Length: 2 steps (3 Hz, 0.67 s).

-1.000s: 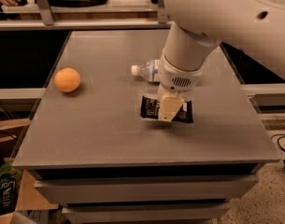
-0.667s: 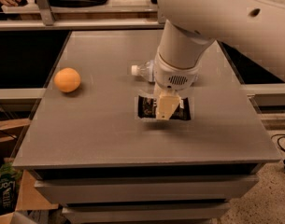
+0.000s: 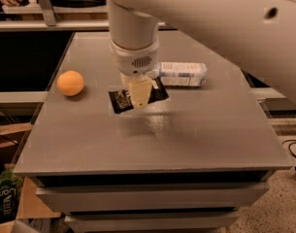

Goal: Move rxbar chocolate near orange

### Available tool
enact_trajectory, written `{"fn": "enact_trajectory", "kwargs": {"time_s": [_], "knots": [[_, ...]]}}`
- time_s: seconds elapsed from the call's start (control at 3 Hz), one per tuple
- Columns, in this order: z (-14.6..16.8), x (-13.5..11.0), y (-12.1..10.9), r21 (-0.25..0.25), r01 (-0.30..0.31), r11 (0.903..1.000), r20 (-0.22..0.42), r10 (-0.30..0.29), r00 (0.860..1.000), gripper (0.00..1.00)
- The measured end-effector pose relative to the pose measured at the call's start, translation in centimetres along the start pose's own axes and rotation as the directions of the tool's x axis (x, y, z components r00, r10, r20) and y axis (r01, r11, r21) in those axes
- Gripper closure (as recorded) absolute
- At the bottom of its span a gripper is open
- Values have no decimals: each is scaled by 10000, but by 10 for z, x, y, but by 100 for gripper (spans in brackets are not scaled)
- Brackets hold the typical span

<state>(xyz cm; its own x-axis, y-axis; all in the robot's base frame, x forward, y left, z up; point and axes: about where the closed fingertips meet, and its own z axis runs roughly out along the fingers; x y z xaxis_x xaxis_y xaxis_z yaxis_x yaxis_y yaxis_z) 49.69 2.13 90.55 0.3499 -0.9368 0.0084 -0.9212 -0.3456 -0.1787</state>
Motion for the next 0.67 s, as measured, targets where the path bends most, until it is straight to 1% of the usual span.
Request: {"fn": "enact_trajectory", "kwargs": {"time_s": [0.33,0.67], "knots": [[-1,-35,-33,-156,1484,9888,-145,-1486,9888,100],[4,-62,-67,-270,2683,9629,62,-2683,9633,100]]}}
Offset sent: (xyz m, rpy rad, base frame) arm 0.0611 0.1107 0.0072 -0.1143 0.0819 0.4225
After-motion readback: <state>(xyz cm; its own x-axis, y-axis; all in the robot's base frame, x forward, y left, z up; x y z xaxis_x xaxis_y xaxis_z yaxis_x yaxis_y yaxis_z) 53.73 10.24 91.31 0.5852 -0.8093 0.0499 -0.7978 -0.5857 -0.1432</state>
